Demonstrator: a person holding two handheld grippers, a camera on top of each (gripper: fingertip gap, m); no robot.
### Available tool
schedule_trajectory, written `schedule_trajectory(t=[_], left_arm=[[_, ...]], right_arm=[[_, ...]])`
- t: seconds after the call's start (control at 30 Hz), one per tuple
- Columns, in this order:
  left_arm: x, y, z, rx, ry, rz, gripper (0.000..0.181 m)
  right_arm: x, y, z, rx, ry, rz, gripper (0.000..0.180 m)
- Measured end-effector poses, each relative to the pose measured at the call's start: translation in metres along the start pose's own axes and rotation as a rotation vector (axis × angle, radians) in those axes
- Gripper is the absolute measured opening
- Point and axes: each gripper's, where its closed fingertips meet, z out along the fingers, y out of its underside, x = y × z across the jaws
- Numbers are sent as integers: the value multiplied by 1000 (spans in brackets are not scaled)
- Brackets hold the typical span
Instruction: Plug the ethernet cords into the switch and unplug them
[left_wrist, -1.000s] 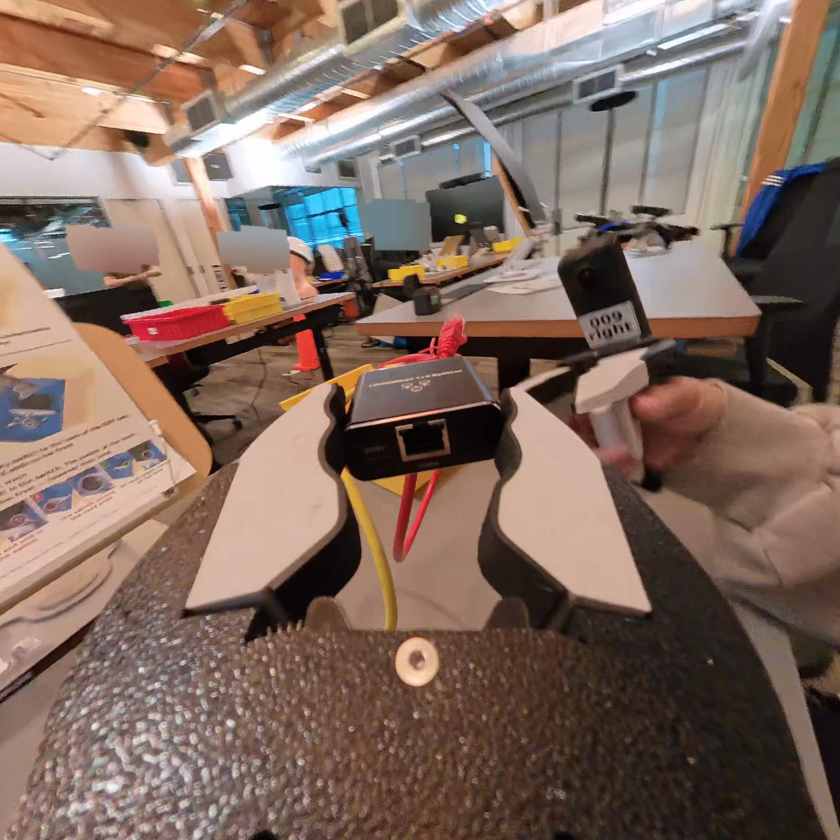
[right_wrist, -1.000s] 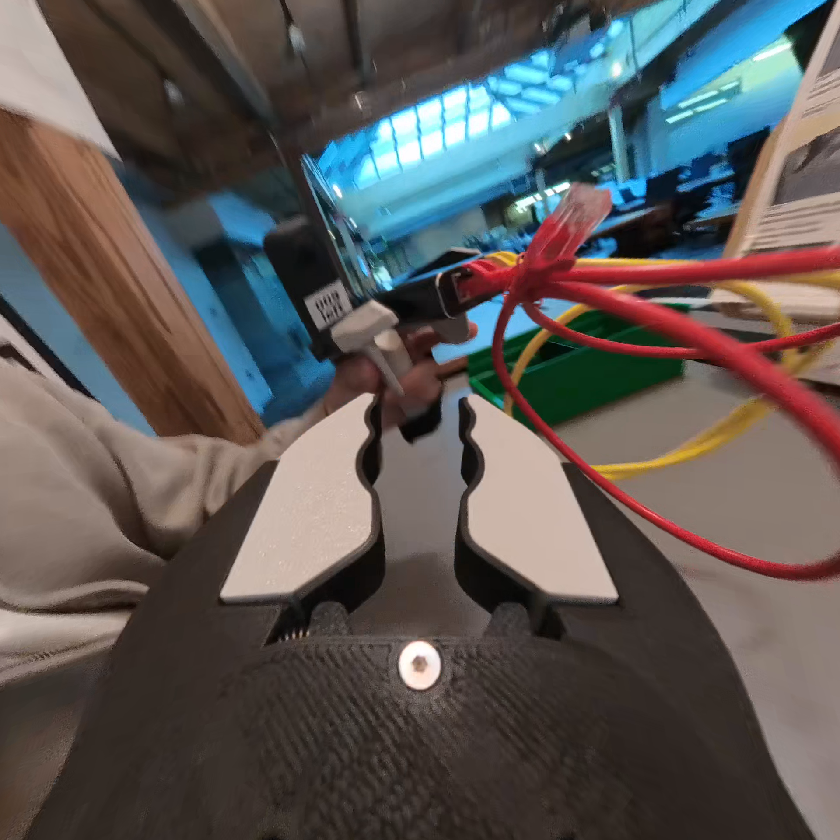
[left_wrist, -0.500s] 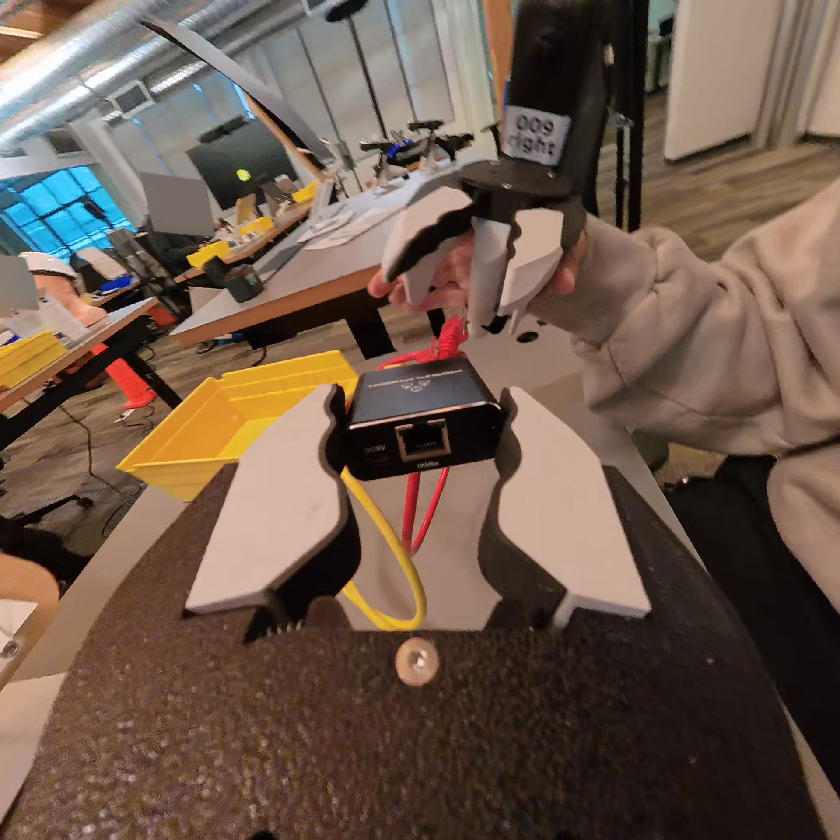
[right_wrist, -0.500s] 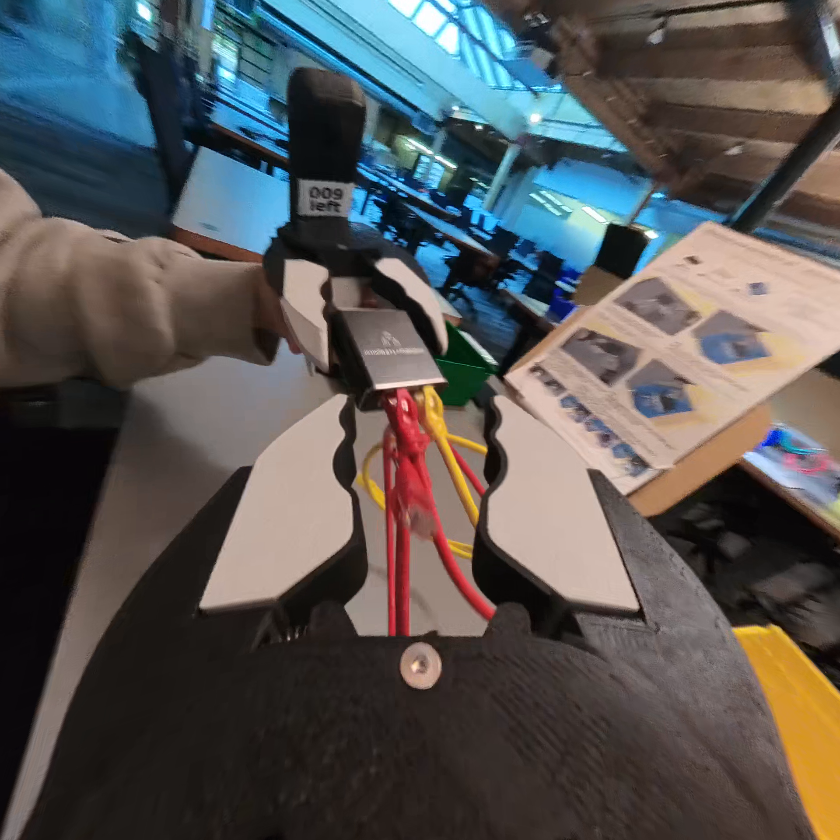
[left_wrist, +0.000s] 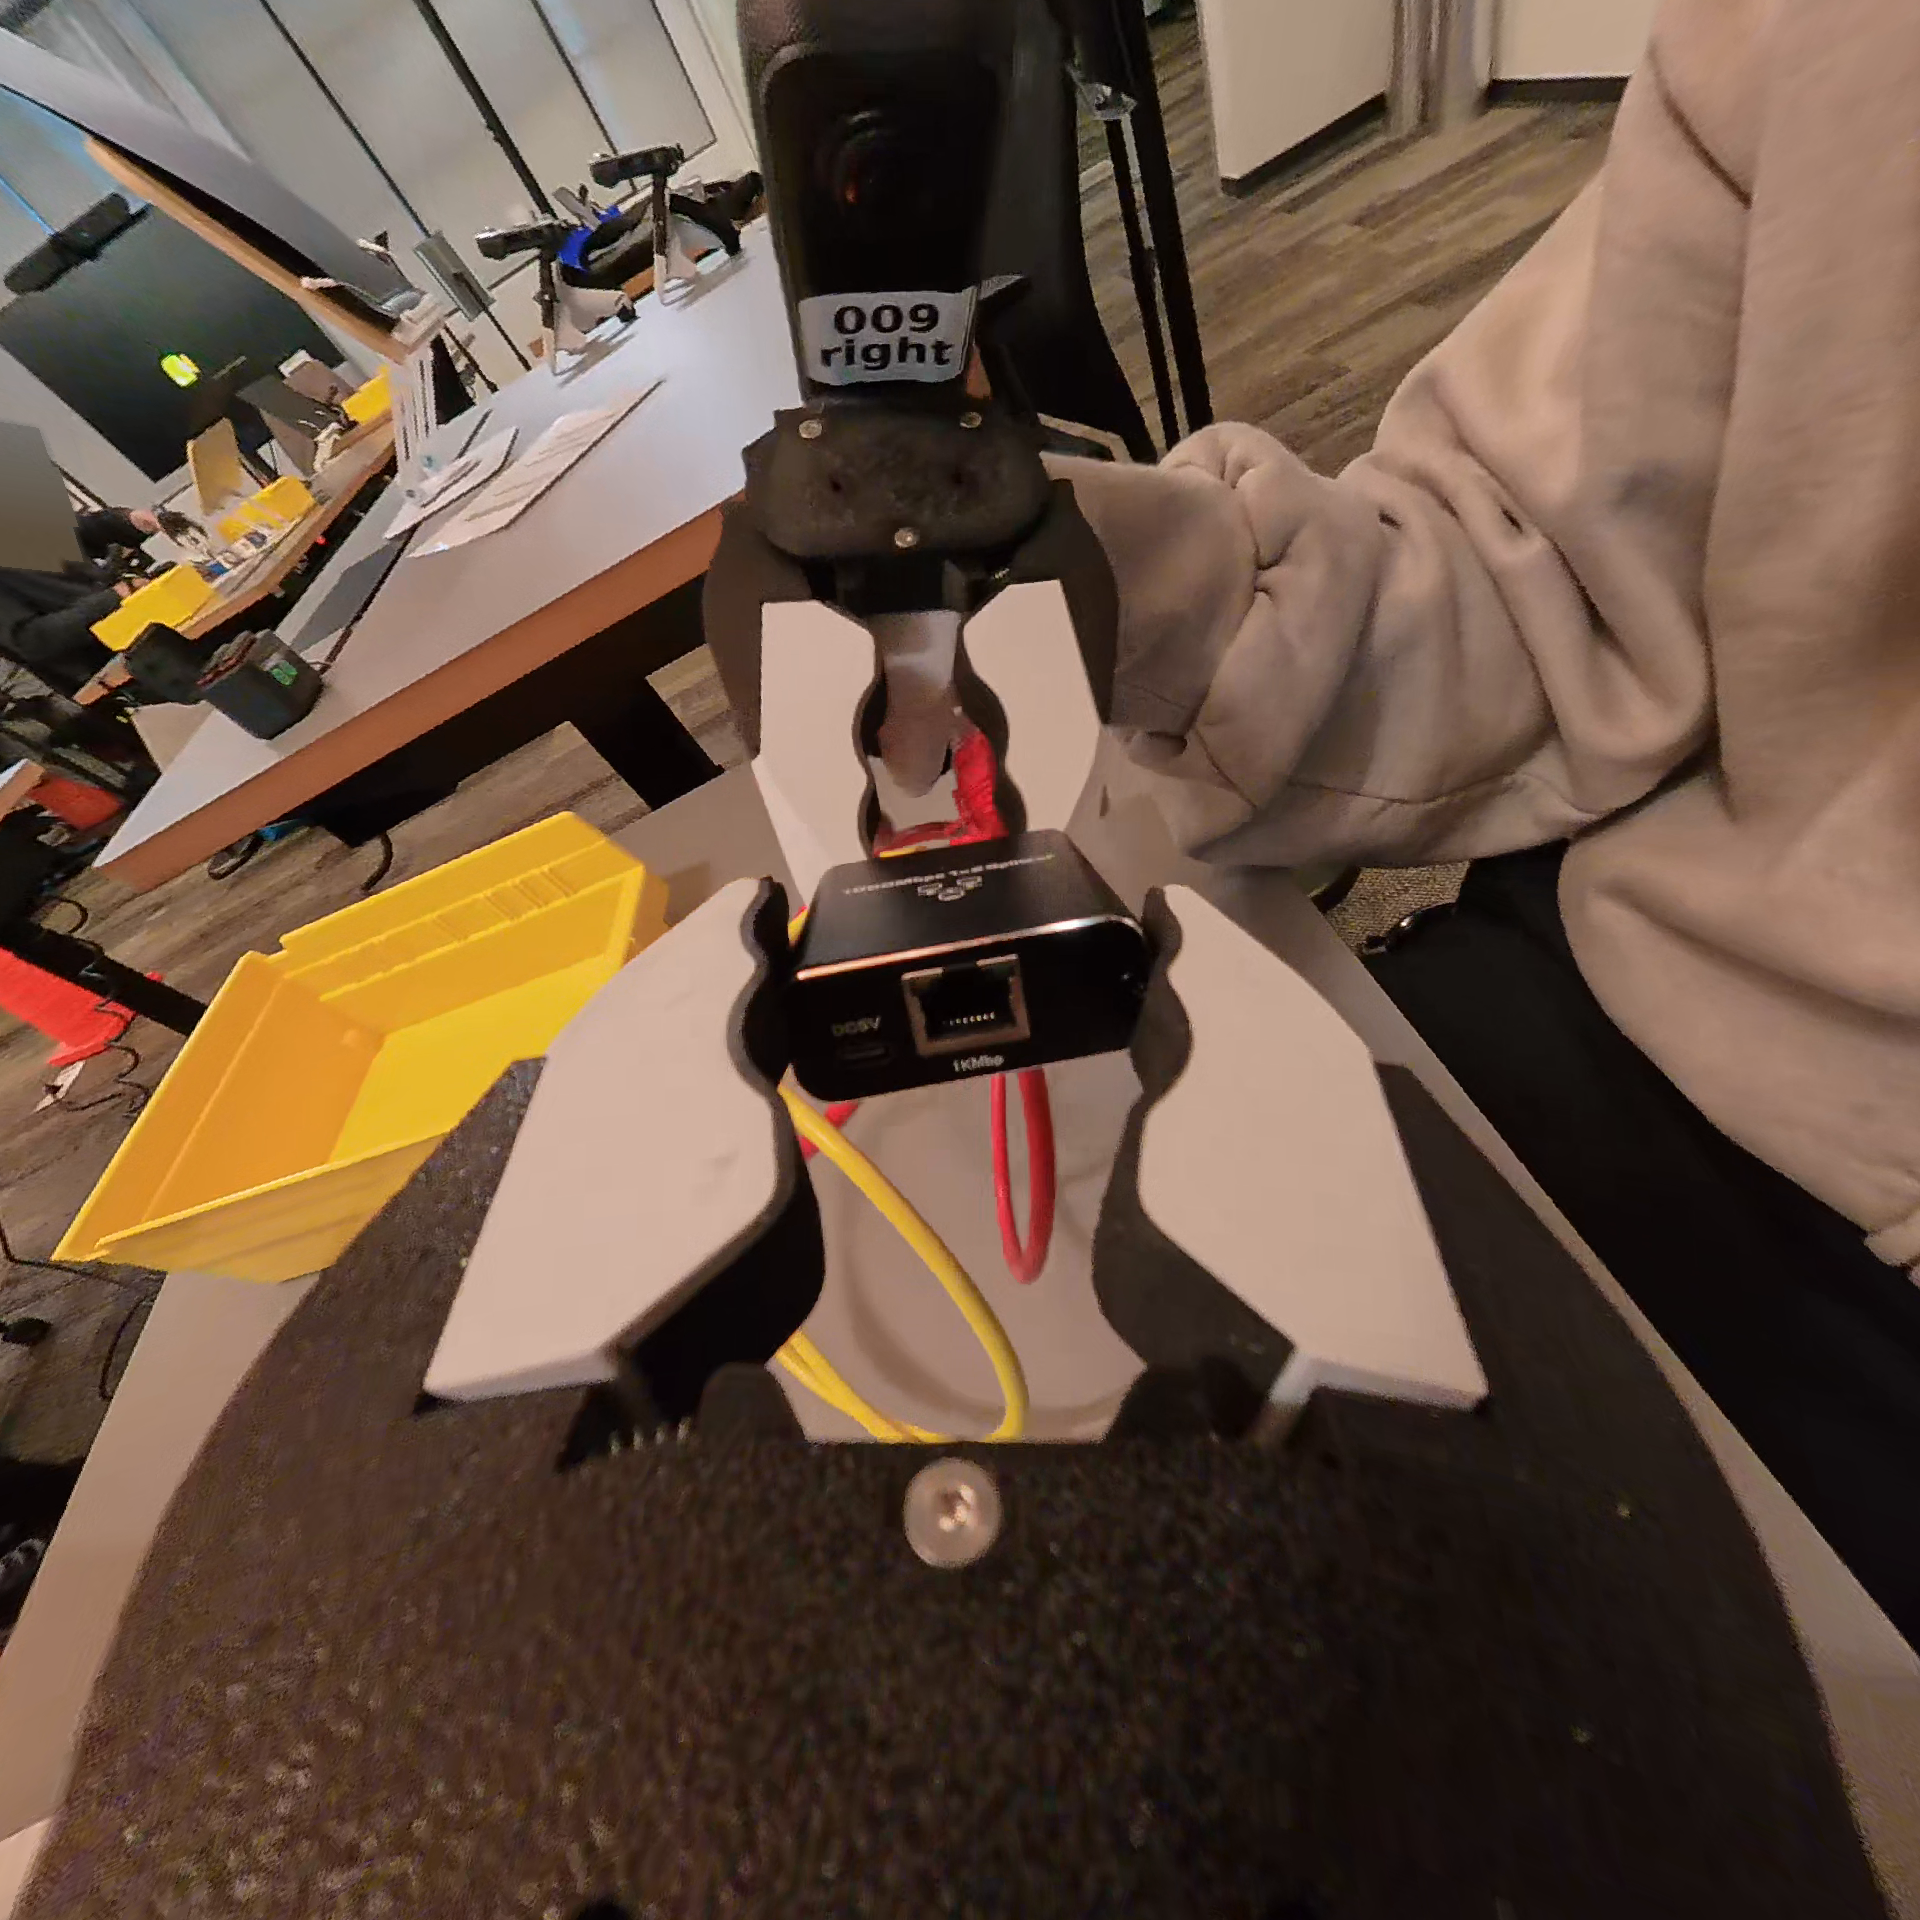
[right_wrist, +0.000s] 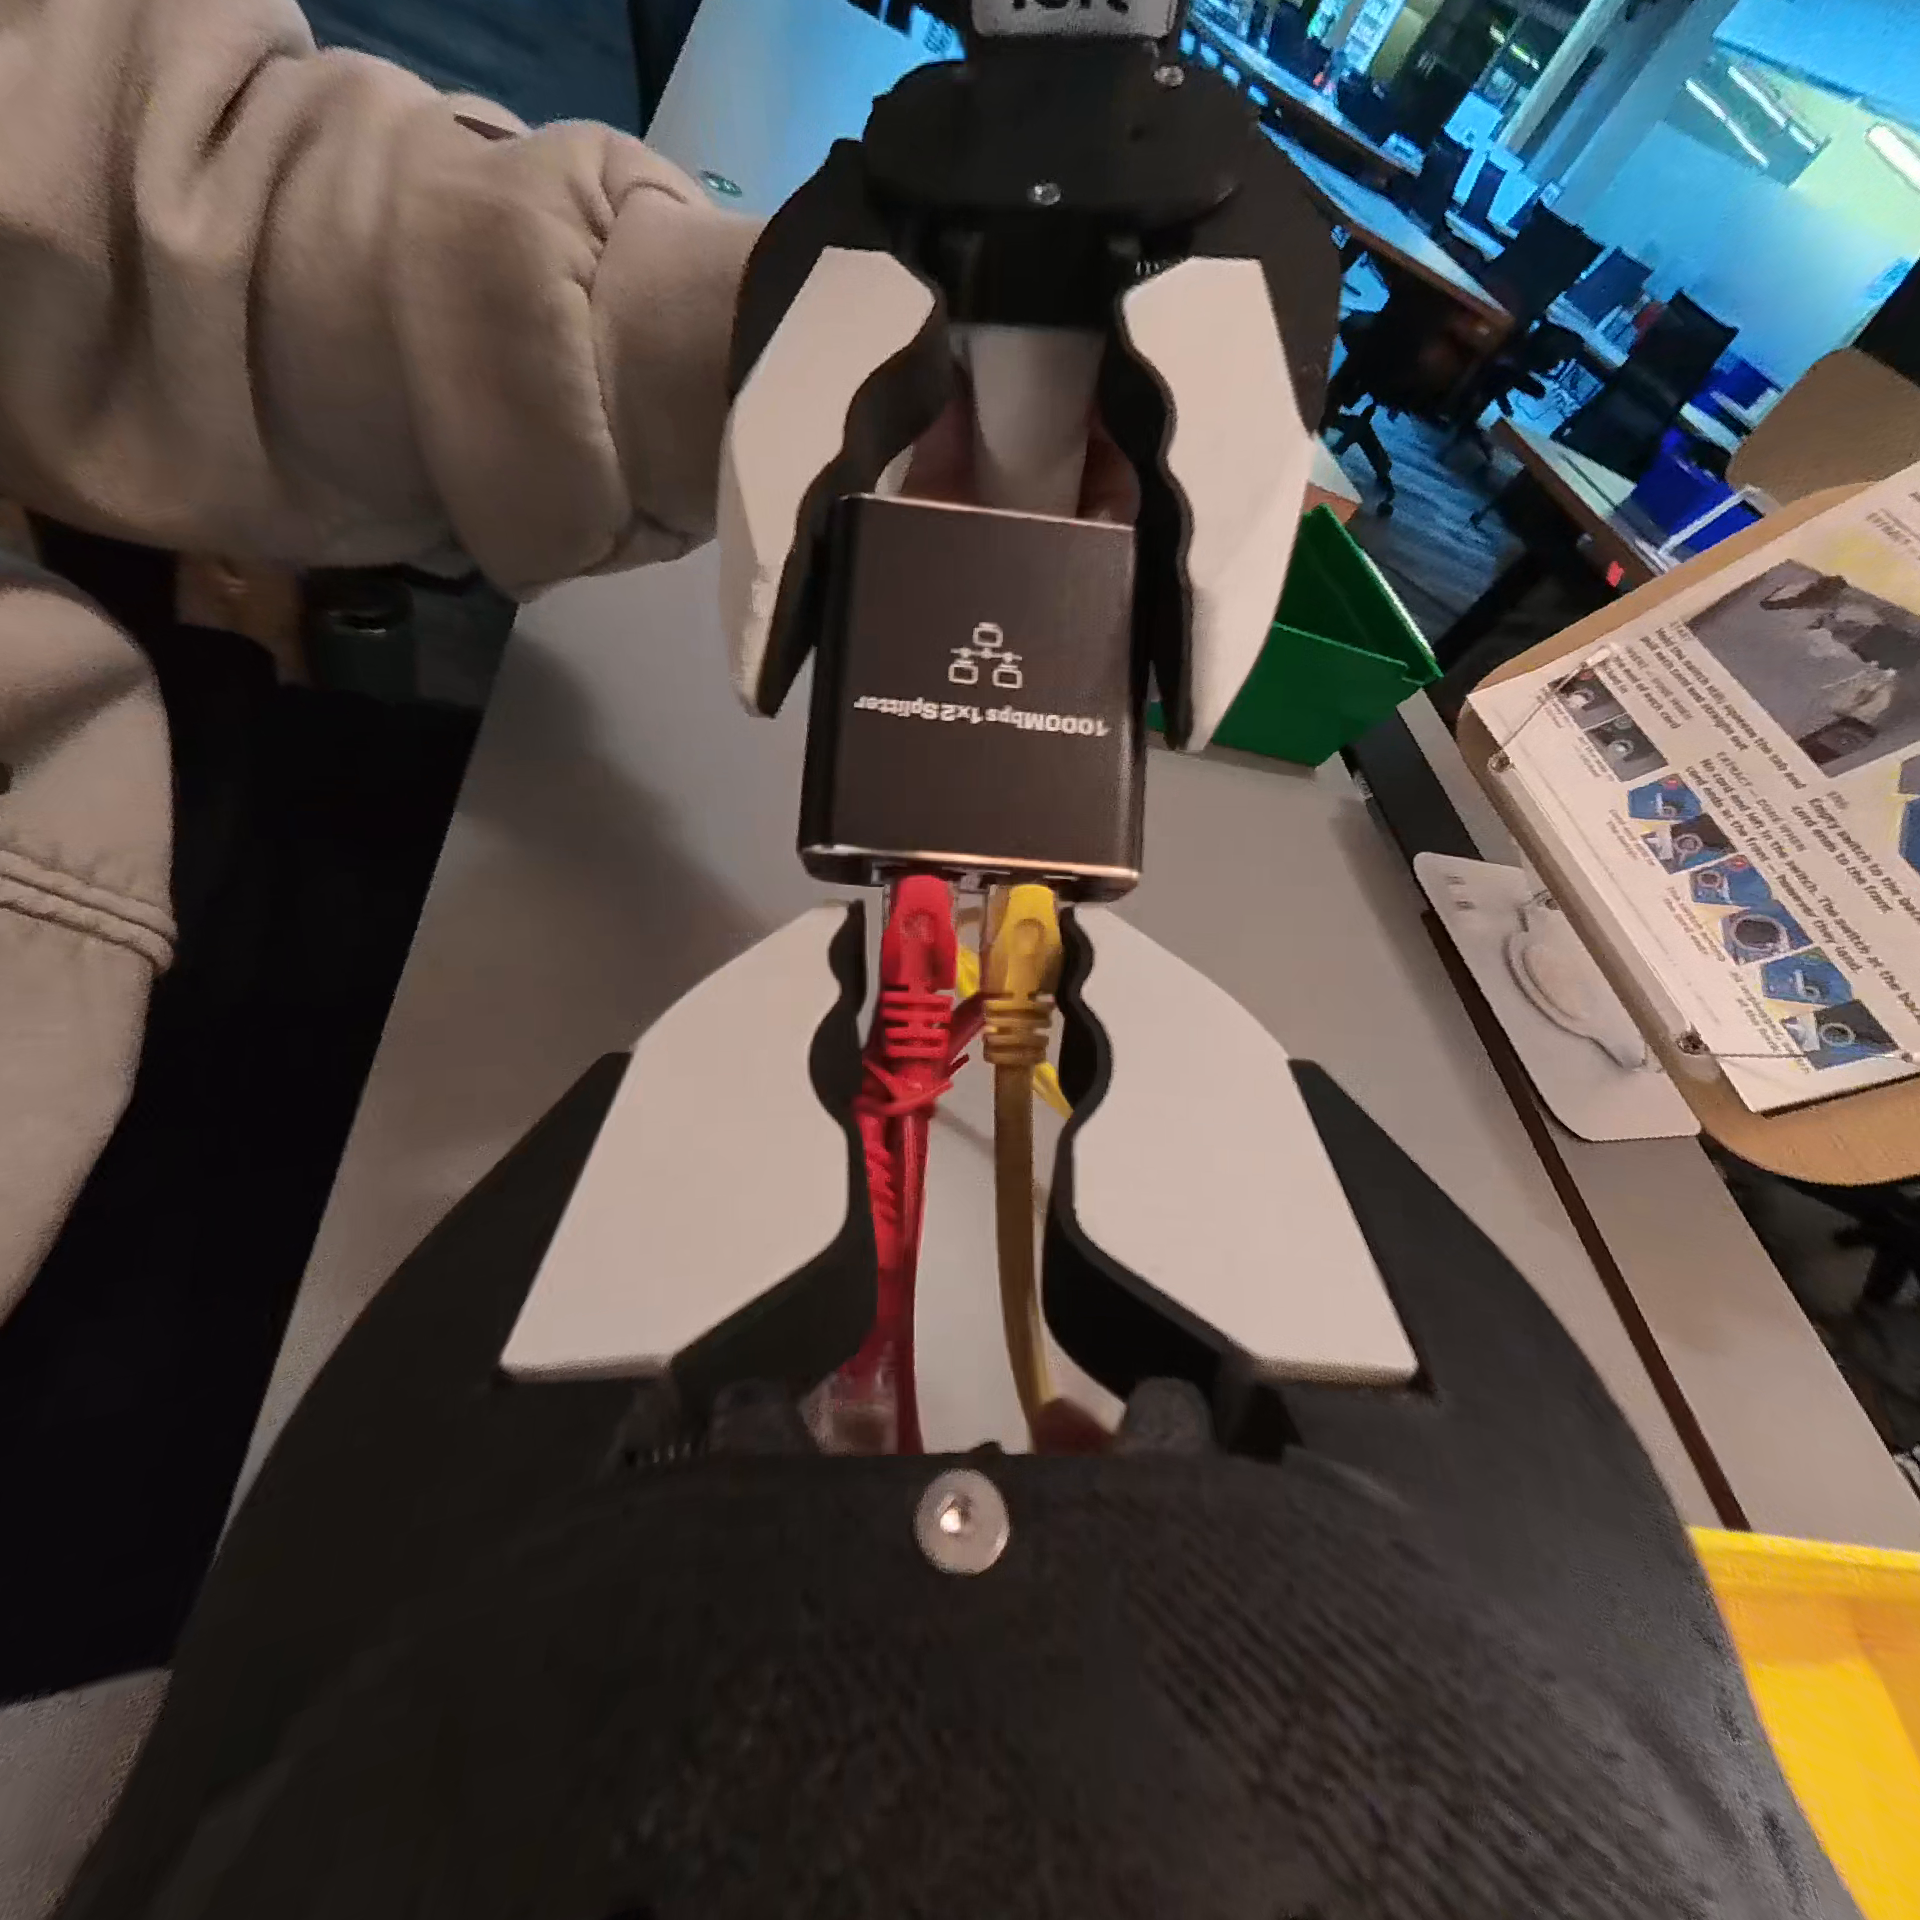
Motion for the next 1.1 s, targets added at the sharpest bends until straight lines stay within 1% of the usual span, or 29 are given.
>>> schedule_trajectory(t=[0.1,0.2,0.3,0.47,0.6,0.67,0.73,0.8,0.93,0.97,1.0,1.03,1.1], left_arm=[[2,2,-3,-11,13,2,64],[0,12,-5,-72,-5,21,64],[-2,20,-10,-94,-22,-27,64],[-17,25,-20,-87,-166,-117,63],[-11,28,-18,-124,-158,-104,63],[-9,22,-15,-96,-153,-92,63],[-8,16,-13,-47,-151,-105,63],[-9,12,-12,-19,-150,-118,63],[-11,14,-7,-51,-160,-109,63],[-11,15,-5,-59,-160,-102,63],[-9,15,-3,-61,-156,-95,63],[-9,14,-1,-62,-160,-90,63],[-10,12,1,-47,-165,-83,62]], right_arm=[[0,5,9,-52,-10,11,31],[3,14,17,-129,10,8,30],[5,16,24,-115,2,51,30],[17,14,24,-122,81,70,30],[10,17,24,-164,53,45,30],[6,16,23,-161,33,47,30],[2,11,21,-117,4,63,36],[2,11,22,-105,9,83,50],[4,21,27,-148,25,73,53],[8,23,28,-149,40,84,56],[16,25,27,-149,93,100,72],[21,27,26,-145,116,117,81],[14,26,27,-122,65,128,80]])
